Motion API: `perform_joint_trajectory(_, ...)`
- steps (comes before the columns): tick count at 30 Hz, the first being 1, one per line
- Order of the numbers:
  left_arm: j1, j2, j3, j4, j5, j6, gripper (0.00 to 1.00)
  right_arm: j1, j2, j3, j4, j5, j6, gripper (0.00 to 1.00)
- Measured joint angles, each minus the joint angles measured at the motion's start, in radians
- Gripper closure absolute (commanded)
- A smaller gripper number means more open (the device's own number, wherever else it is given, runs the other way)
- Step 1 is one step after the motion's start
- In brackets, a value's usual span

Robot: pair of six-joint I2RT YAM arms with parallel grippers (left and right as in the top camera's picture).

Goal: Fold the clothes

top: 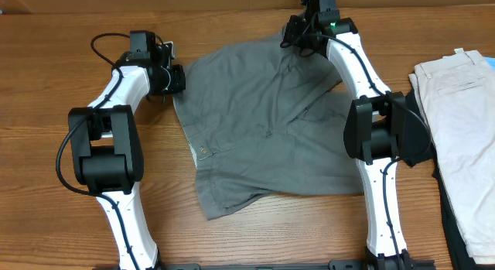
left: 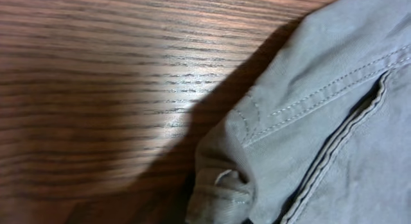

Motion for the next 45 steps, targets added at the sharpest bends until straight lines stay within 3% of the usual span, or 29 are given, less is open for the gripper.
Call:
perform_joint_trajectory(5, 0.011, 0.007, 0.031, -0.056, 0.006, 0.000, 0.96, -0.017, -0.010, 0.000, -0.040, -0.002, -0.002, 0.96)
perform_joint_trajectory(23, -0.009, 0.014, 0.503, -0.638, 0.119, 0.029, 0.96, -0.084, -0.340, 0.002, -0.418, 0.038, -0.054, 0.96)
perform_joint_trajectory(40, -0.098, -0.183, 0.523, -0.953, 0.168, 0.050, 0.96, -0.178, -0.448, 0.002, -0.992, 0.098, -0.054, 0.96)
perform_joint_trajectory(45, -0.115, -0.184, 0.523, -1.049, 0.182, 0.060, 0.96, -0.178, -0.537, -0.002, -1.007, 0.124, -0.053, 0.96)
